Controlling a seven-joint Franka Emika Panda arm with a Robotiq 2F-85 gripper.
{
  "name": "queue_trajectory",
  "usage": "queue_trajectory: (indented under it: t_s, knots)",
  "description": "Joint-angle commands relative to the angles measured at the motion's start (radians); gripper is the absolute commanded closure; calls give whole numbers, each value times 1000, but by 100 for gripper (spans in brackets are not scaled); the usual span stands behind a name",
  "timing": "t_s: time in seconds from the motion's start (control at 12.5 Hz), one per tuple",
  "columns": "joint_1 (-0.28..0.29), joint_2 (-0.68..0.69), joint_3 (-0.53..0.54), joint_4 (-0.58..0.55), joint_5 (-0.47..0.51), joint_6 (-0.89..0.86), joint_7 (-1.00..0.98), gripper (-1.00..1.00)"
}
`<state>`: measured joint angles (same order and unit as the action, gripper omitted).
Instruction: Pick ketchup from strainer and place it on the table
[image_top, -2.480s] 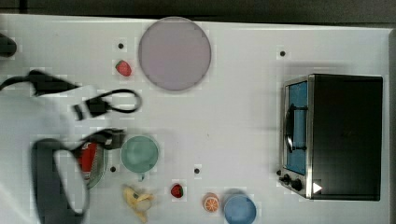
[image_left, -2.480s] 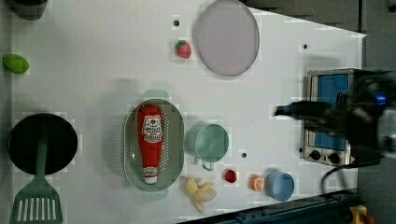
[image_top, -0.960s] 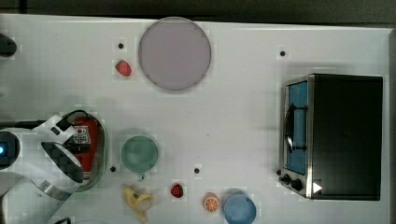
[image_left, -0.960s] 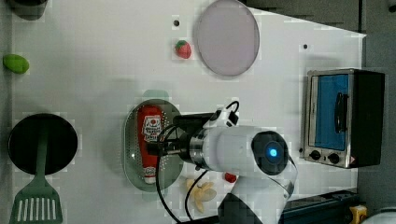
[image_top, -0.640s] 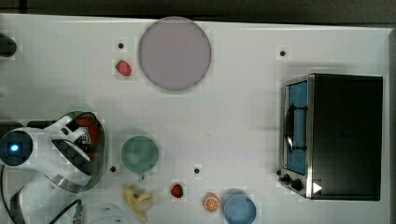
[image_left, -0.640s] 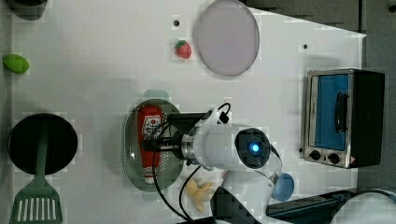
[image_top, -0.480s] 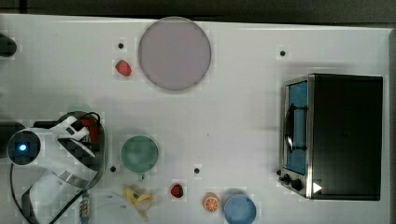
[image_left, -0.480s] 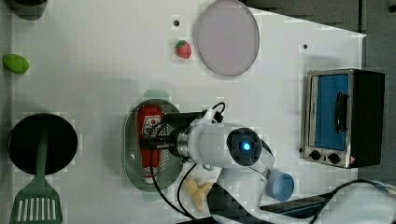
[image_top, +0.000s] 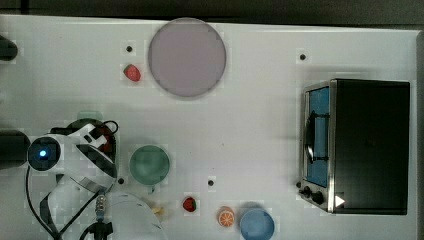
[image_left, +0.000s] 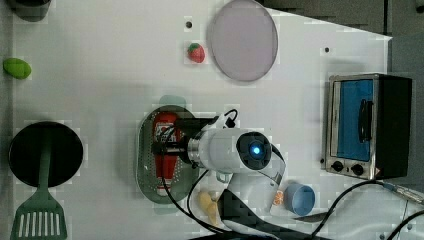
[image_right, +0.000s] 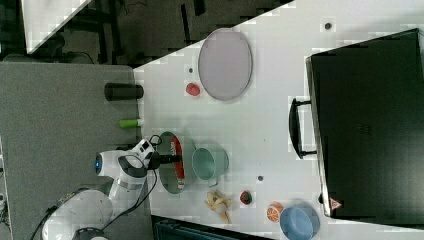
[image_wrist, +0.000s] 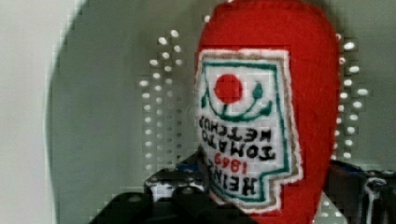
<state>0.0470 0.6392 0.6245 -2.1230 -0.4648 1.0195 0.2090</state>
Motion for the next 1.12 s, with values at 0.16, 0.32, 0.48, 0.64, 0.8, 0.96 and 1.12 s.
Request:
queue_trajectory:
  t_s: [0.16, 0.32, 0.48, 0.64, 0.8, 0.96, 1.12]
  knots:
    - [28, -40, 6, 17, -13, 16, 57, -13]
    - [9, -100, 27, 0, -8, -13, 57, -13]
    - [-25, -187, 72, -10, 52, -45, 57, -13]
    - [-60, -276, 113, -8, 170, -117, 48, -13]
    - [-89, -357, 139, 4, 277, -218, -22, -13]
    - [-116, -421, 139, 29, 377, -307, -131, -13]
    - [-151, -468, 137, 60, 450, -384, -243, -13]
